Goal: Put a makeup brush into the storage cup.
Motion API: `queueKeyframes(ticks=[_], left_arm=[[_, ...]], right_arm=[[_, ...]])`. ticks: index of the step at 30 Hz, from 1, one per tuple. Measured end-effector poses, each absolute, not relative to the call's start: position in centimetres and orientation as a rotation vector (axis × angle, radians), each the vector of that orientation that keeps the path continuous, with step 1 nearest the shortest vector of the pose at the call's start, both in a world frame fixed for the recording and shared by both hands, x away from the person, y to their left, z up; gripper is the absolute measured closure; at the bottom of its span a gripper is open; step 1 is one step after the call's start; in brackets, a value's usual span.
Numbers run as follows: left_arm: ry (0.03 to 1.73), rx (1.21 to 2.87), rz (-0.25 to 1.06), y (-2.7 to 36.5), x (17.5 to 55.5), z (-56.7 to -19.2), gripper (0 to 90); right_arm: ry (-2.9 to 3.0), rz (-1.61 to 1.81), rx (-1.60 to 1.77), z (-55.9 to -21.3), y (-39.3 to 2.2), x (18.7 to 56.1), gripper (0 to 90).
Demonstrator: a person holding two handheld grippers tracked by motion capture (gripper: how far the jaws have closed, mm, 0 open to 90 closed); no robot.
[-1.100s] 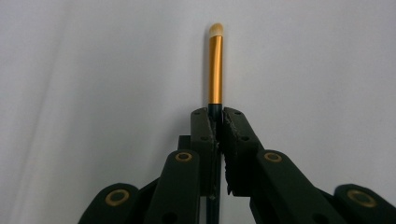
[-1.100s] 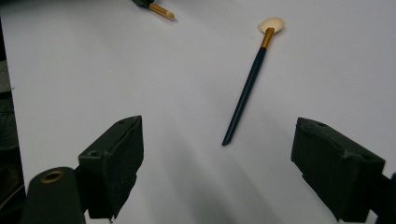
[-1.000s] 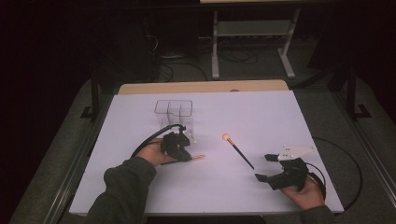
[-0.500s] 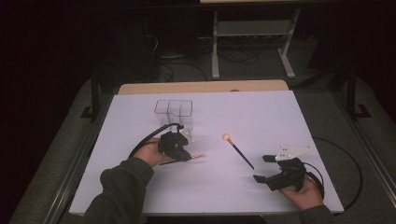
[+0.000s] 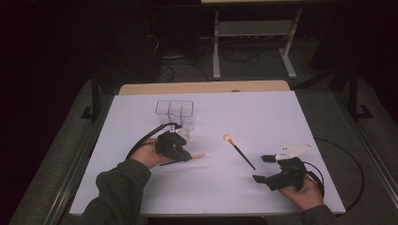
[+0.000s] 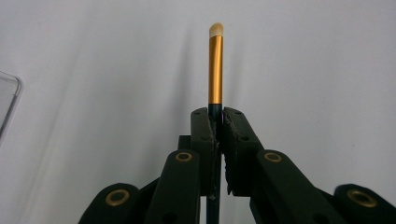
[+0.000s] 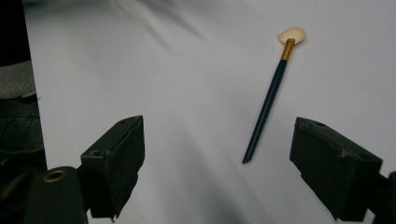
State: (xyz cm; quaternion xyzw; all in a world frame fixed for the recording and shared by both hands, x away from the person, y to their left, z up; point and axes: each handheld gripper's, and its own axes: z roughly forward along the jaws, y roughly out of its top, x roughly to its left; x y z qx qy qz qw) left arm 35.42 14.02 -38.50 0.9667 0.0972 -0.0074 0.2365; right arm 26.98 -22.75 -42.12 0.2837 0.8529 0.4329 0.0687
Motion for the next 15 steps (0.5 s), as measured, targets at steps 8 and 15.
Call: queueKeyframes(ticks=[8, 15], left_arm=[[0.251, 2.606, -0.005, 14.6, 34.7, -37.4, 83.6], [0.243, 2.578, 0.001, 15.1, 34.2, -36.8, 83.6]], right_arm=[[2.59, 1.309, 0.86, -41.6, -21.9, 27.3, 17.7], [2.609, 1.308, 0.856, -41.2, -21.3, 27.7, 18.0]])
